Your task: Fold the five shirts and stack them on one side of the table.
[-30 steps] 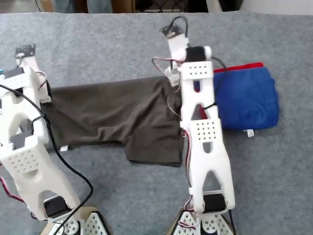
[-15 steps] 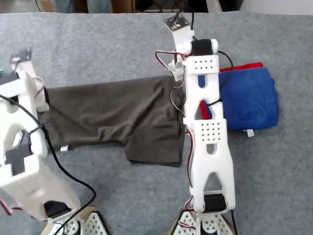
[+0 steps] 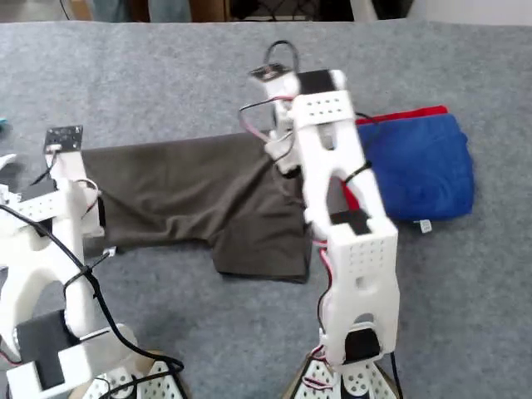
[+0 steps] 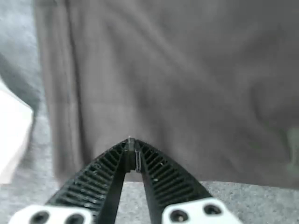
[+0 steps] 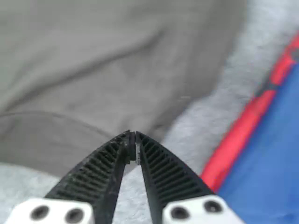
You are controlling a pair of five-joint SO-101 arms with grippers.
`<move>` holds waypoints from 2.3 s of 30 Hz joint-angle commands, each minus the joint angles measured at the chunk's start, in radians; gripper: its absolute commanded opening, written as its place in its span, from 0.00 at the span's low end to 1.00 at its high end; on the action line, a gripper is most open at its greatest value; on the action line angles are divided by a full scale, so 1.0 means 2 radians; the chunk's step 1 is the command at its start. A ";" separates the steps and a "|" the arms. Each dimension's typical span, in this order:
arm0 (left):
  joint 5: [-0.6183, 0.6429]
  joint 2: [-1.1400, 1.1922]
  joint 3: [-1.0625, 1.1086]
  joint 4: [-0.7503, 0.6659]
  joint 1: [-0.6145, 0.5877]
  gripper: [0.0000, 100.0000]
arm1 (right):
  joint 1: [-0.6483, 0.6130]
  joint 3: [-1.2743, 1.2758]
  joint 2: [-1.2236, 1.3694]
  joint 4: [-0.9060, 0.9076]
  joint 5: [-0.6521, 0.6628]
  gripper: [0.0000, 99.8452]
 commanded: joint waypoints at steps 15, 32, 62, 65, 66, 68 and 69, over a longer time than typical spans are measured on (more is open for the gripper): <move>0.012 0.084 -0.015 -0.038 -0.003 0.03 | 0.051 0.191 -0.043 -0.106 0.035 0.01; 0.012 0.084 -0.013 -0.038 -0.003 0.03 | 0.013 0.088 -0.099 -0.033 0.043 0.01; 0.012 0.084 -0.013 -0.038 -0.003 0.03 | 0.071 -0.028 0.043 0.012 0.008 0.01; 0.012 0.084 -0.013 -0.038 -0.003 0.03 | 0.099 -0.079 0.042 0.013 0.008 0.01; 0.012 0.084 -0.010 -0.038 -0.003 0.03 | 0.104 -0.092 0.041 0.014 0.008 0.01; 0.012 0.079 -0.001 -0.041 -0.003 0.03 | 0.107 -0.103 0.031 0.014 0.008 0.01; 0.012 0.079 0.000 -0.041 -0.004 0.03 | 0.105 -0.103 0.023 0.014 0.008 0.01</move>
